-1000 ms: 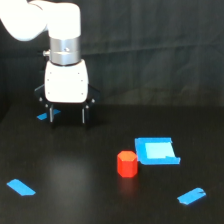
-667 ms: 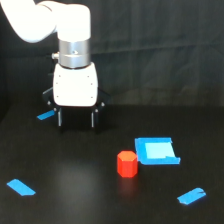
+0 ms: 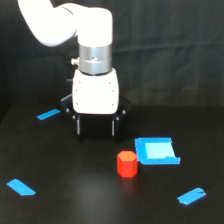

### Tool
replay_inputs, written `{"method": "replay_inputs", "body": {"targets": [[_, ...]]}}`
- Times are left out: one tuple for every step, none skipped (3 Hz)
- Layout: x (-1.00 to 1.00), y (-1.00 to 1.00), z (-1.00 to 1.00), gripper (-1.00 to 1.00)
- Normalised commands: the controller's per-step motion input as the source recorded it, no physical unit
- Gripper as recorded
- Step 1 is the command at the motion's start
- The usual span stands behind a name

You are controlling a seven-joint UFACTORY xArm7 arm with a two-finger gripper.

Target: Pick up the red object from the table

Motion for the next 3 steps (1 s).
{"method": "replay_inputs", "body": {"targets": [[0.83, -0.87, -0.07, 0.94], [0.53, -0.77, -0.01, 1.00], [0.28, -0.69, -0.09, 0.97]]}}
